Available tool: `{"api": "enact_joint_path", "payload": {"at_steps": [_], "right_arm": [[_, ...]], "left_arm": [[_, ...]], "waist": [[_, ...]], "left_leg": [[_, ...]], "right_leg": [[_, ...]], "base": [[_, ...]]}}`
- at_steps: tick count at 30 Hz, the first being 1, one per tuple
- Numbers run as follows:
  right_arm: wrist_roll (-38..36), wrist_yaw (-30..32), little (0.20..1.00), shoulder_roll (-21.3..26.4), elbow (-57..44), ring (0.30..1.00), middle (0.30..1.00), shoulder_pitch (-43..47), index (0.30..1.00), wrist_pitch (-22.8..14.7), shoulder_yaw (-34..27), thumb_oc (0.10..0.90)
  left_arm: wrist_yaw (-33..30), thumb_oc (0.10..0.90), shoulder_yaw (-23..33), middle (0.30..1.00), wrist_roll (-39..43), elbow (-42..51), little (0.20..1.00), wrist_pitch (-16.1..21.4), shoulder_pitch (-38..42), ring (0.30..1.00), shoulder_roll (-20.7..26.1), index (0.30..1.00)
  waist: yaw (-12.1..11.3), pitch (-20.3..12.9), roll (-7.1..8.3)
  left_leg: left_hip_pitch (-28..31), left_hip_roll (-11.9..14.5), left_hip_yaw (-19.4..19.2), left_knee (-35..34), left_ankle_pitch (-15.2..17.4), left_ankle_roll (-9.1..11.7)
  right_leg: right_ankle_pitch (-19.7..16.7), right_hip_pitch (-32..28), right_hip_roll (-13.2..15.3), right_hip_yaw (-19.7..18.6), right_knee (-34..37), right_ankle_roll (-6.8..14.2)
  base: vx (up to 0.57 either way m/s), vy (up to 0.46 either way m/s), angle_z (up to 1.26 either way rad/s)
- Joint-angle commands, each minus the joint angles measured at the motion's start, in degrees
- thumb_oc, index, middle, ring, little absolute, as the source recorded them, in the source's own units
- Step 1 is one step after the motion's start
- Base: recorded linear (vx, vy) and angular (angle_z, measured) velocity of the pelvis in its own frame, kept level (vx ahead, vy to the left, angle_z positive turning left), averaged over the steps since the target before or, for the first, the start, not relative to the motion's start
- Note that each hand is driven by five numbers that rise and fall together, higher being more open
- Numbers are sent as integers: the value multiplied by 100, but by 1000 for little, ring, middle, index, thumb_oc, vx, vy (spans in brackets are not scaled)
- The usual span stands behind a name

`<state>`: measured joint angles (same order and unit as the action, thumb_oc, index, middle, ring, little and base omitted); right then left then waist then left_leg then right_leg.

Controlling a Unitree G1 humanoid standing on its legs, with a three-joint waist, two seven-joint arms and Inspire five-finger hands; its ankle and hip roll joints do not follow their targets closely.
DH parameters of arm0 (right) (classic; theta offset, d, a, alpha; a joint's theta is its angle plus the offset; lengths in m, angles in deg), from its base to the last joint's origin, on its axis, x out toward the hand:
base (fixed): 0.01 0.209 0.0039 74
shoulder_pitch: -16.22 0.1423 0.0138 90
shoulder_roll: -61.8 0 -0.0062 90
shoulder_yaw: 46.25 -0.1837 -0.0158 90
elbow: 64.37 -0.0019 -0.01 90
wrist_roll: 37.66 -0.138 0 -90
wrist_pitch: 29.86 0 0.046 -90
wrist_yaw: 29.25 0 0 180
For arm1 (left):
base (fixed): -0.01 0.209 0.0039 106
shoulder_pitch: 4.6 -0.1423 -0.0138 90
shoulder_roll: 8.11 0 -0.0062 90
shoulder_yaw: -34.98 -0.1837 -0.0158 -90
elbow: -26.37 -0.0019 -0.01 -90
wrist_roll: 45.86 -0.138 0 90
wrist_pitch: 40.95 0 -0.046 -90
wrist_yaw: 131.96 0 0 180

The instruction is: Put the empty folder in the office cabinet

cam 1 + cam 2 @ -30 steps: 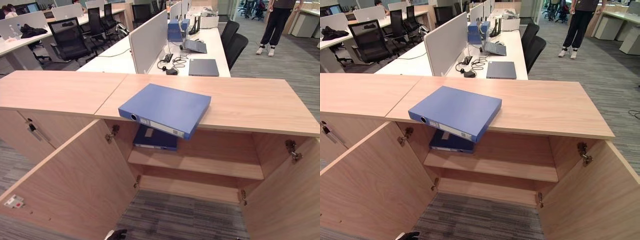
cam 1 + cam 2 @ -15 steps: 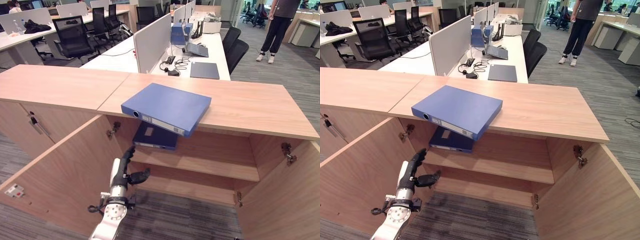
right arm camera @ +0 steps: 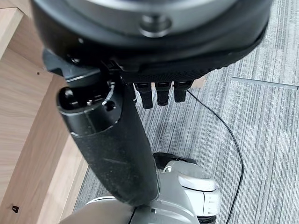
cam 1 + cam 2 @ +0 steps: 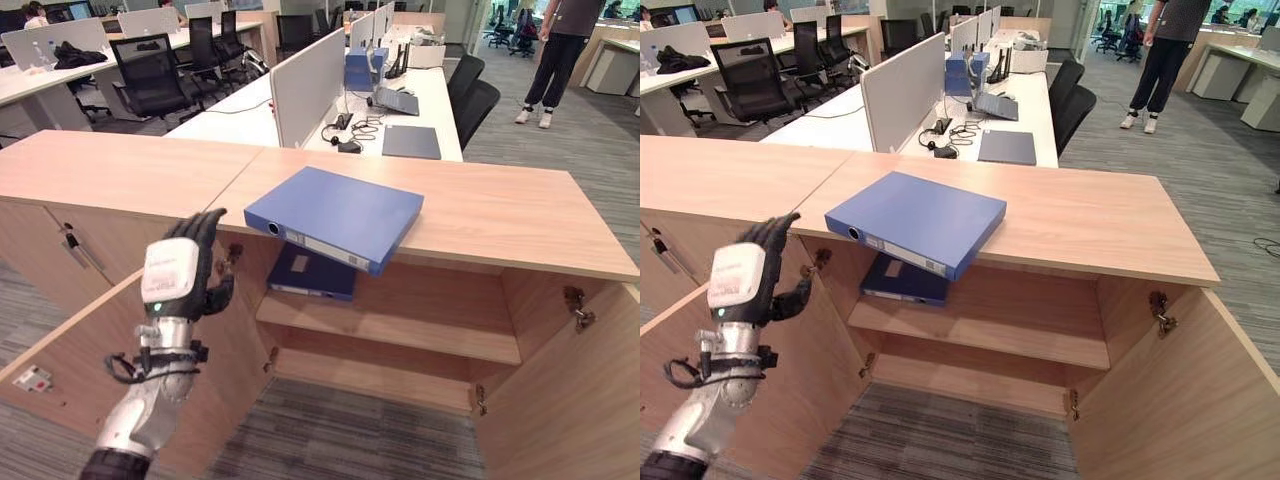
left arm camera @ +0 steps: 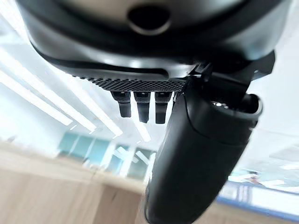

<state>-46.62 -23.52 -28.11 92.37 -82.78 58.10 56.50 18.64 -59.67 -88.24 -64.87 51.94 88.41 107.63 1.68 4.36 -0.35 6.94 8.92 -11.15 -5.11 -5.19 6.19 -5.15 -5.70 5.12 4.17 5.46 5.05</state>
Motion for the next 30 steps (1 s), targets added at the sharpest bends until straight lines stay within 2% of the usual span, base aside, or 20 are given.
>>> {"api": "enact_joint_path", "payload": {"at_steps": [1, 5, 10, 11, 14, 15, 16, 30], "right_arm": [[203, -55, 900, 84, 132, 900, 900, 437, 900, -209, 191, 800], [234, -74, 900, 187, 187, 900, 900, 445, 900, -256, 236, 800], [187, -96, 900, 224, 192, 900, 900, 467, 900, -269, 242, 800], [178, -97, 900, 228, 186, 900, 900, 450, 900, -266, 235, 800], [179, -91, 900, 234, 199, 900, 900, 438, 900, -265, 221, 800], [183, -80, 900, 247, 212, 900, 900, 454, 900, -261, 220, 800], [182, -71, 900, 246, 231, 900, 900, 454, 900, -250, 211, 800], [247, -26, 900, 251, 291, 900, 900, 422, 900, -172, 171, 800]], "left_arm": [[-472, 800, -42, 900, -491, 283, 900, 141, 1308, 900, 601, 900], [-331, 800, -512, 900, -713, 65, 900, 125, 1855, 900, 1335, 900], [-119, 800, -1003, 900, -679, -225, 900, 212, 2272, 900, 1493, 900], [-41, 800, -1169, 900, -654, -287, 900, 262, 2398, 900, 1464, 900], [-28, 800, -1277, 900, -635, -366, 900, 271, 2483, 900, 1430, 900], [48, 800, -1427, 900, -555, -504, 900, 273, 2608, 900, 1320, 900], [73, 800, -1493, 900, -514, -571, 900, 281, 2649, 900, 1246, 900], [334, 800, -2063, 900, -387, -1376, 900, 191, 3077, 900, 630, 900]], "waist": [[110, 129, -1], [219, 82, -89], [304, 57, -135], [334, 67, -138], [346, 57, -144], [380, 69, -144], [390, 58, -148], [536, 93, -100]], "left_leg": [[506, -207, -134, 11, 586, 161], [554, -206, -189, 11, 629, 185], [560, -206, -237, 11, 624, 193], [528, -200, -244, 11, 549, 186], [569, -204, -234, 11, 624, 192], [529, -208, -246, 11, 553, 182], [562, -212, -241, 11, 625, 186], [578, -194, -368, 11, 634, 168]], "right_leg": [[914, -416, 41, 208, -82, 385], [970, -453, 28, 199, -81, 425], [972, -456, 16, 187, -79, 443], [914, -425, 12, 184, -89, 434], [979, -464, 15, 183, -83, 445], [910, -419, 6, 178, -94, 432], [974, -446, 8, 164, -90, 443], [948, -398, -15, 96, -92, 449]], "base": [[8, -1, -11], [22, 2, -6], [-9, 0, -5], [36, 5, -2], [-5, 1, -4], [0, 0, 0], [0, 0, 0], [2, 4, -3]]}}
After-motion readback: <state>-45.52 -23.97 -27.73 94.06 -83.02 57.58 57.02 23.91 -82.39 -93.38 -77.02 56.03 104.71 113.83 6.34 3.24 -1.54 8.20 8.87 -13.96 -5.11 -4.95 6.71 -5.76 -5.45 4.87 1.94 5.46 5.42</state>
